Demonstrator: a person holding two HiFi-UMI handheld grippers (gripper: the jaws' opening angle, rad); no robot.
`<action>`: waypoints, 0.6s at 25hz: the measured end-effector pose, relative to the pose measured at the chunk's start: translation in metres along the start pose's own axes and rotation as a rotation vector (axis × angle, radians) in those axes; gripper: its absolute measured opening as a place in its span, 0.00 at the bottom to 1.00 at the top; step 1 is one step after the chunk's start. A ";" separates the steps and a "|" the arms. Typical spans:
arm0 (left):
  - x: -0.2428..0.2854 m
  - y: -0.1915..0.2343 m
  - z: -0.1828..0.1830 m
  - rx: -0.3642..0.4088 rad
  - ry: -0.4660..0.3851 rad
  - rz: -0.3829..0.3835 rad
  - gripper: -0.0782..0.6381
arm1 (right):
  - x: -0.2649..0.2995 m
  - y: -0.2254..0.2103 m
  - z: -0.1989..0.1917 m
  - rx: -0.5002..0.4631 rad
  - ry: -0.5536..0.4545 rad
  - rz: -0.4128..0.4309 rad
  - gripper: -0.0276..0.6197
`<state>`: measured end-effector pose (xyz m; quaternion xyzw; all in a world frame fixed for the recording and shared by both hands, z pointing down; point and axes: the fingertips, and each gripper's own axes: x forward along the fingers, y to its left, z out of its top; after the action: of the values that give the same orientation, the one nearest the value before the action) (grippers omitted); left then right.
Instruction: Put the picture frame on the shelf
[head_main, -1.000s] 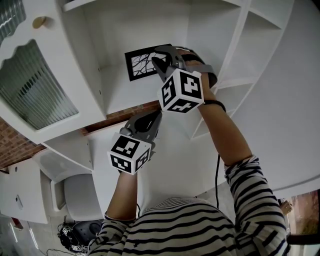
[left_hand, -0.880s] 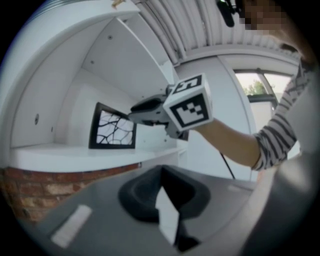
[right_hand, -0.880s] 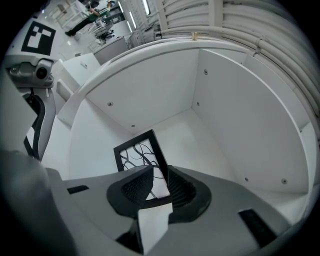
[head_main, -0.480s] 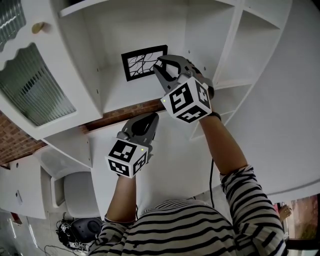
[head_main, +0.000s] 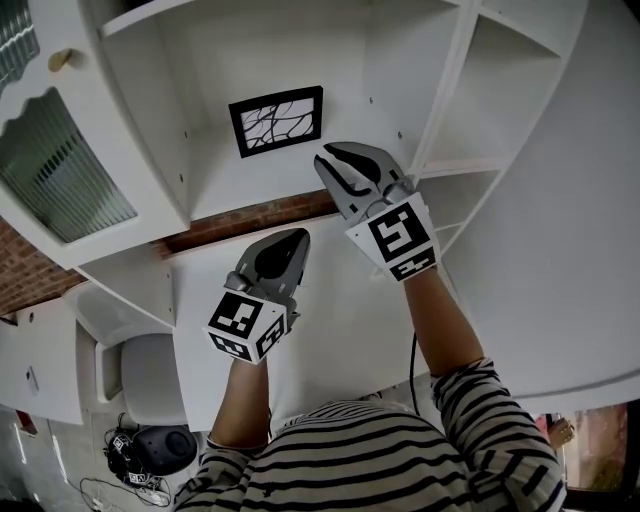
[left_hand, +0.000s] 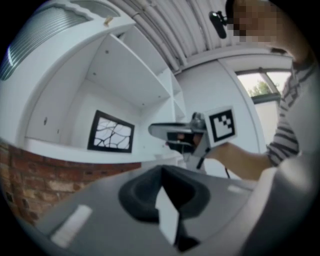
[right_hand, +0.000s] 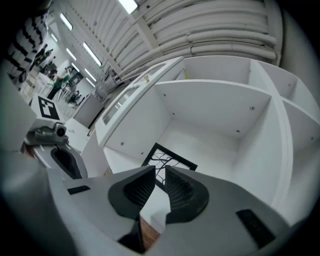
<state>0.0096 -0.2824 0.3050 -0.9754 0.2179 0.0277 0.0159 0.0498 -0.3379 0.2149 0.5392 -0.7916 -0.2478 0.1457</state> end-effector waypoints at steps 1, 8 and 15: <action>0.000 -0.001 -0.001 -0.004 -0.023 0.004 0.12 | -0.006 0.003 -0.005 0.049 -0.024 0.012 0.13; -0.004 -0.008 -0.021 -0.092 -0.121 0.042 0.12 | -0.048 0.025 -0.047 0.352 -0.142 0.108 0.13; 0.001 -0.030 -0.038 -0.180 -0.179 0.016 0.12 | -0.083 0.053 -0.086 0.569 -0.210 0.219 0.13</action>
<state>0.0255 -0.2573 0.3434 -0.9648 0.2201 0.1343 -0.0524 0.0823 -0.2652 0.3188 0.4414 -0.8932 -0.0538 -0.0678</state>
